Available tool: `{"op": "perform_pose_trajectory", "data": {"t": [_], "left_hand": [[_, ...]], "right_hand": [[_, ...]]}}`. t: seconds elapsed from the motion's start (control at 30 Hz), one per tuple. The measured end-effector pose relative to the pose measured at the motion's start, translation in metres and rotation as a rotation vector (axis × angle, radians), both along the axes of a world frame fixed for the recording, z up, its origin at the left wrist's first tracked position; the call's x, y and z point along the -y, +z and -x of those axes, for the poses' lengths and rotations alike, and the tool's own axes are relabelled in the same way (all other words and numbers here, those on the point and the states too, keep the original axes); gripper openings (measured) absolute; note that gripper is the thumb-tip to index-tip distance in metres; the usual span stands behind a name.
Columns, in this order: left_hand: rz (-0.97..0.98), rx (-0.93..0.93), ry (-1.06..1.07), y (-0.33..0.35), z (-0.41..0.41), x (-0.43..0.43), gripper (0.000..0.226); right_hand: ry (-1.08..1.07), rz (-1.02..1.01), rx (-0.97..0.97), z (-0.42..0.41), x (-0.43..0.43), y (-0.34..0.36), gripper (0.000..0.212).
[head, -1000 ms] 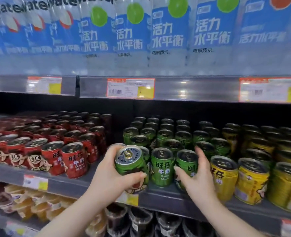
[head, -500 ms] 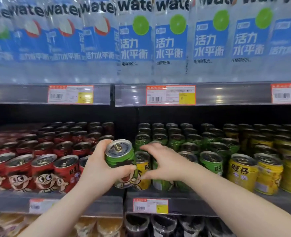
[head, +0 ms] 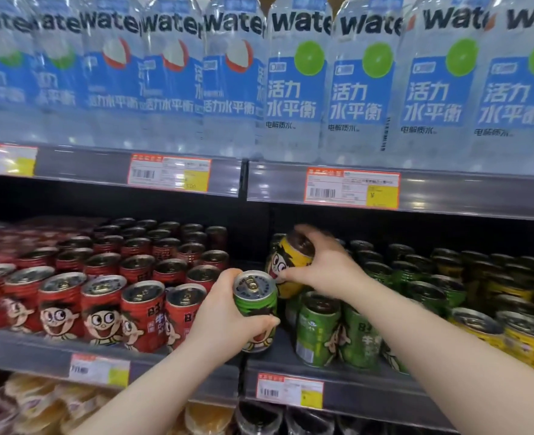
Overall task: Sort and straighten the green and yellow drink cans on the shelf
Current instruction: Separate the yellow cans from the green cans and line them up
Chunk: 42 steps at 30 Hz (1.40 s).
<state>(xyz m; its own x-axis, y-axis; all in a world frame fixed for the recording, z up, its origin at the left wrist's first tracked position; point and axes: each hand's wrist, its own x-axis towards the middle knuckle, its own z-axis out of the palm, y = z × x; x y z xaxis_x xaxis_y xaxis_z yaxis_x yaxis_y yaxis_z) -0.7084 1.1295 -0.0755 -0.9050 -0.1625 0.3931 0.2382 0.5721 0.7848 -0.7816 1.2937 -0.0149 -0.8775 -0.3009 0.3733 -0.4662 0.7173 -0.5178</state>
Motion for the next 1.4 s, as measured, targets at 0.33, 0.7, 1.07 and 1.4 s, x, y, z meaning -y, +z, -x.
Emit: {"op": "perform_pose_trajectory", "data": {"t": [0.33, 0.7, 1.07, 1.4], "left_hand": [[0.052, 0.174, -0.051, -0.029, 0.038, -0.025, 0.086], [0.196, -0.201, -0.247, 0.034, 0.025, -0.130, 0.068], [0.614, -0.047, -0.534, 0.024, 0.056, -0.283, 0.082], [0.673, 0.105, -0.436, 0.029, 0.070, -0.326, 0.077]], "right_hand": [[-0.055, 0.078, -0.023, -0.019, -0.059, 0.002, 0.090], [-0.155, 0.085, -0.083, -0.034, -0.143, 0.002, 0.089], [-0.529, 0.114, -0.112, -0.061, -0.317, 0.015, 0.083], [-0.559, 0.169, 0.019, -0.007, -0.374, 0.012, 0.084]]}}
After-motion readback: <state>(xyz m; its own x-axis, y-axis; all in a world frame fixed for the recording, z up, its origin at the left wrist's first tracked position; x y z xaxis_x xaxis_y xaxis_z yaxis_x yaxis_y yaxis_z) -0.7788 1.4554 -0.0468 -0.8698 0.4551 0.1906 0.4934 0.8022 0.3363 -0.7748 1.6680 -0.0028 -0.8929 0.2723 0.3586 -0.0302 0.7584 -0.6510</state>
